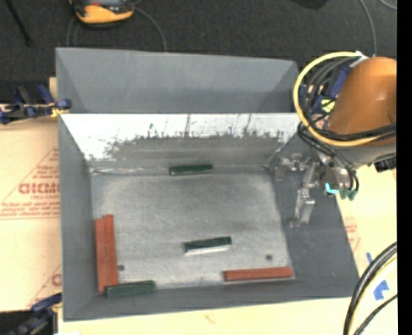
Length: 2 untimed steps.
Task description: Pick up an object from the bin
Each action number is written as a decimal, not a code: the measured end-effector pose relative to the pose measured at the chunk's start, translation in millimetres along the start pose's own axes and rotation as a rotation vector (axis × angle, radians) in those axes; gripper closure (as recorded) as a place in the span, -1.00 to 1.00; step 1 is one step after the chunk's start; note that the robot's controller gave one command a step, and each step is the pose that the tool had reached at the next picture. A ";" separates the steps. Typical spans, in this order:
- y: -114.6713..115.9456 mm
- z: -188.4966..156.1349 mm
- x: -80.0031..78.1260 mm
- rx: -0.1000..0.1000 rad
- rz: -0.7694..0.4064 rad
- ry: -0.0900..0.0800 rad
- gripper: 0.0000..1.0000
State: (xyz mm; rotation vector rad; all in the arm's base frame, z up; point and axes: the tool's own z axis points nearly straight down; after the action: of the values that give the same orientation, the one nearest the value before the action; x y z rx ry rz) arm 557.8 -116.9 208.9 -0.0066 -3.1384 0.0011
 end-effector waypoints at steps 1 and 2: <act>0.6 -4.5 -1.7 0.001 -0.003 -0.008 -1.00; 33.9 62.3 8.2 0.002 -0.074 -0.011 -1.00</act>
Offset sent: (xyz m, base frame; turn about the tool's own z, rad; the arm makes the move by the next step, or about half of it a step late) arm -0.0219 0.0725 -0.1389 -0.1622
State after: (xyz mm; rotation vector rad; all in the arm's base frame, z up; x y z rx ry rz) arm 549.5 -82.9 146.6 0.1096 -3.1480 0.0035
